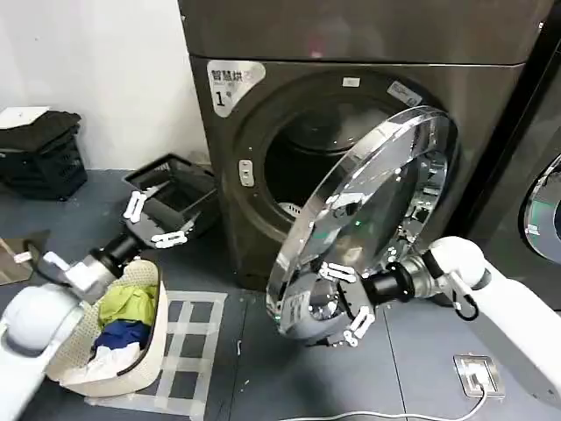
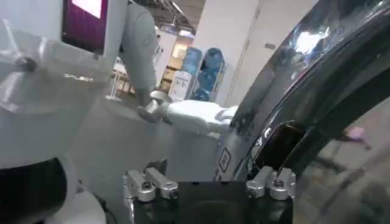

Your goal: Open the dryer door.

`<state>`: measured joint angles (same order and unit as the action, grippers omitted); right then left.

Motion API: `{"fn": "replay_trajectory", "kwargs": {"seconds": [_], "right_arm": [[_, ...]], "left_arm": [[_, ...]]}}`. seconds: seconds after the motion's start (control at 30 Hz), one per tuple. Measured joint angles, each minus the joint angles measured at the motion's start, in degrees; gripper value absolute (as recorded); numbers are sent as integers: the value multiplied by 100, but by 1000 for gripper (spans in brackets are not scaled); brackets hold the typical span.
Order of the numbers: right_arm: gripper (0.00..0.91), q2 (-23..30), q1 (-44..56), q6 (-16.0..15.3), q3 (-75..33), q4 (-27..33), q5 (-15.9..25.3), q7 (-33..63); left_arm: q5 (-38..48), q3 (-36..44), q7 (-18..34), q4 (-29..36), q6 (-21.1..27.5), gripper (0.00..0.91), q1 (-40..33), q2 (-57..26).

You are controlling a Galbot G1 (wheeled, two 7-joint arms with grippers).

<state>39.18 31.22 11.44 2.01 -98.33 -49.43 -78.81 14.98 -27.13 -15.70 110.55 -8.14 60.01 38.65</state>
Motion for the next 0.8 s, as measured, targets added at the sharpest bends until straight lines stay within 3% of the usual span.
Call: {"fn": "replay_trajectory", "kwargs": {"seconds": [0.4,0.8], "right_arm": [[907,-462,787,-30,-858,-120,-30,103],[907,-781,2762,158,-2633,-472,-152,399]], "left_arm": [[-184,1804,-299,-647,-271,907,-1506,155],[-80,3334,-425,-937,-405,907,-2672,560]]}}
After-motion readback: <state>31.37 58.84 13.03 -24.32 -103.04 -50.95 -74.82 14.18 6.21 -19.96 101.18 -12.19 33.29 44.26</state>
